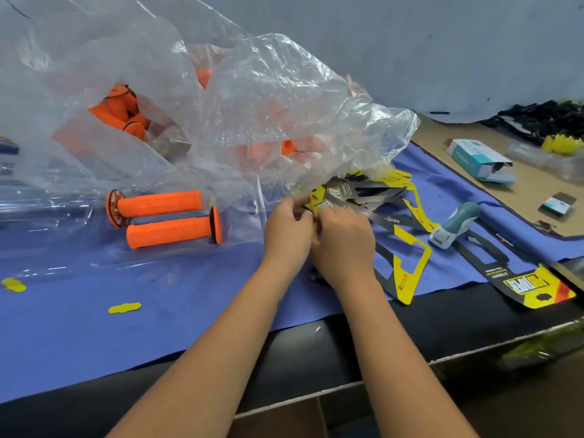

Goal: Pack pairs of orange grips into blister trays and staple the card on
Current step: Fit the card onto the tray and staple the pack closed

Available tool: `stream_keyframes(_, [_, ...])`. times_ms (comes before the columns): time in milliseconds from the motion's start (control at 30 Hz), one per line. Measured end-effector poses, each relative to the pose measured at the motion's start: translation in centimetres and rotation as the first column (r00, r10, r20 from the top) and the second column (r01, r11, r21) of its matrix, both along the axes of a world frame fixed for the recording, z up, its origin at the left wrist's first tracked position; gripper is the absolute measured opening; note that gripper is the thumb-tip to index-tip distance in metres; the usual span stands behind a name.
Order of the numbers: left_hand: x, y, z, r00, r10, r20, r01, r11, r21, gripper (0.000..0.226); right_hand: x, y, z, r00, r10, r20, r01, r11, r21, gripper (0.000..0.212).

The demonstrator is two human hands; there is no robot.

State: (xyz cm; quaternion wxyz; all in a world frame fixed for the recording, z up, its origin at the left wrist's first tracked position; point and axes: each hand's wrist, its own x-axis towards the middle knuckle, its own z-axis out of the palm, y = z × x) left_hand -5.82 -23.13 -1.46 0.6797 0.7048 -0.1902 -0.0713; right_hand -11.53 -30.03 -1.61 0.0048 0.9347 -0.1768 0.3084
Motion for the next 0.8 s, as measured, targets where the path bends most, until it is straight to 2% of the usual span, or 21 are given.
stream_keyframes(67, [-0.5,0.5,1.2,0.979,-0.014,0.201,0.003,0.998,0.055,0.037,-0.1,0.2,0.3,0.981,0.045,0.19,-0.04,0.999,-0.026,0.009])
stream_keyframes(133, [-0.7,1.2,2.1,0.959,-0.034,0.281,0.022,0.999,0.046,0.039,0.1,0.2,0.3,0.948,0.088,0.307,-0.064,0.994,-0.086,0.017])
stream_keyframes(267, [-0.7,2.7,2.5,0.987,-0.023,0.16,0.052,0.983,-0.178,0.025,0.2,0.5,0.7,0.826,0.073,0.559,-0.032,0.996,-0.083,0.011])
stream_keyframes(367, [0.0,3.9,2.8,0.993,-0.081,-0.08,0.049,0.936,-0.348,0.003,-0.3,0.7,1.0,0.723,0.157,0.672,-0.124,0.988,-0.097,0.009])
stream_keyframes(433, [0.8,4.4,3.0,0.963,-0.2,-0.183,0.111,0.906,-0.409,0.012,-0.4,1.4,1.0,0.709,0.313,0.633,-0.257,0.949,-0.182,0.013])
stream_keyframes(467, [1.1,4.6,3.1,0.962,-0.221,-0.158,0.136,0.896,-0.422,0.017,-0.3,1.9,0.9,0.712,0.385,0.588,-0.307,0.923,-0.232,0.014])
stream_keyframes(533, [1.6,5.1,3.4,0.992,-0.114,0.057,0.127,0.927,-0.354,0.031,0.3,2.9,0.8,0.728,0.484,0.485,-0.368,0.873,-0.32,0.016])
stream_keyframes(600, [2.4,5.8,3.3,0.943,0.047,0.33,0.036,0.969,-0.243,0.051,1.1,3.4,1.1,0.766,0.515,0.385,-0.404,0.851,-0.336,0.012])
stream_keyframes(667, [3.1,6.5,3.0,0.88,0.143,0.453,-0.082,0.985,-0.152,0.067,2.2,3.5,1.4,0.824,0.481,0.298,-0.426,0.874,-0.233,0.009])
stream_keyframes(800, [4.2,7.8,1.7,0.902,0.219,0.371,-0.188,0.975,-0.119,0.084,4.6,4.4,1.5,0.929,0.299,0.22,-0.335,0.93,0.152,0.019])
